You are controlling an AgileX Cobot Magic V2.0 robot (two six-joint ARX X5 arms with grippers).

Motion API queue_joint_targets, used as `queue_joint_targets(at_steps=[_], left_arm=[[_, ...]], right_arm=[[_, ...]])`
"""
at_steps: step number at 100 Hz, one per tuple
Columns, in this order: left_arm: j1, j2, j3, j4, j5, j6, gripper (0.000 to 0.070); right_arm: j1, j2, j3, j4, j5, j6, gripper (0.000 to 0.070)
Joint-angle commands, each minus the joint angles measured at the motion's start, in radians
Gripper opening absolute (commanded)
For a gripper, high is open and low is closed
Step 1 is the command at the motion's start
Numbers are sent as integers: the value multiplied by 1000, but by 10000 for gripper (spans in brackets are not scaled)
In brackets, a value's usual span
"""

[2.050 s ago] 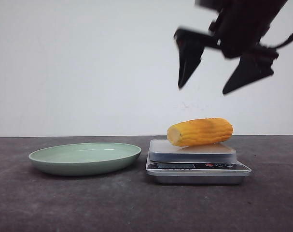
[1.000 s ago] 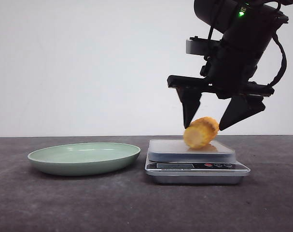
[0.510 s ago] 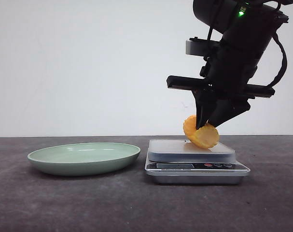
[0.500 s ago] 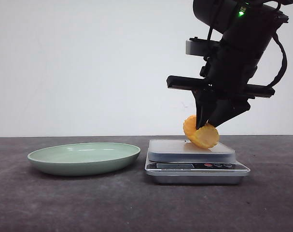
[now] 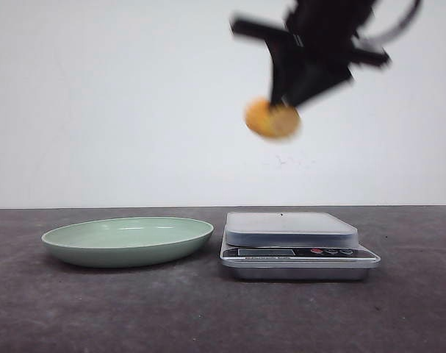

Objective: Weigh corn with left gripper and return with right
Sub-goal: 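Carry the corn with the right gripper back onto the plate and release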

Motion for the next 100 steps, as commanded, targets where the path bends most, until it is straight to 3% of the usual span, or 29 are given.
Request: queue_joint_targets(at_steps=[1, 43, 64, 94, 100], left_arm=[[-9, 1, 17, 11, -3, 14, 433], [-9, 1, 17, 39, 6, -5, 433], [-9, 1, 17, 54, 5, -9, 433], [-9, 1, 17, 56, 6, -9, 433], [-9, 1, 17, 56, 8, -9, 433]], right_arm=[[37, 19, 66, -5, -3, -31, 0], [167, 319, 335, 8, -27, 12, 0], [192, 488, 346, 52, -38, 110, 0], [208, 611, 346, 33, -37, 141, 0], [208, 622, 346, 28, -40, 147, 62]])
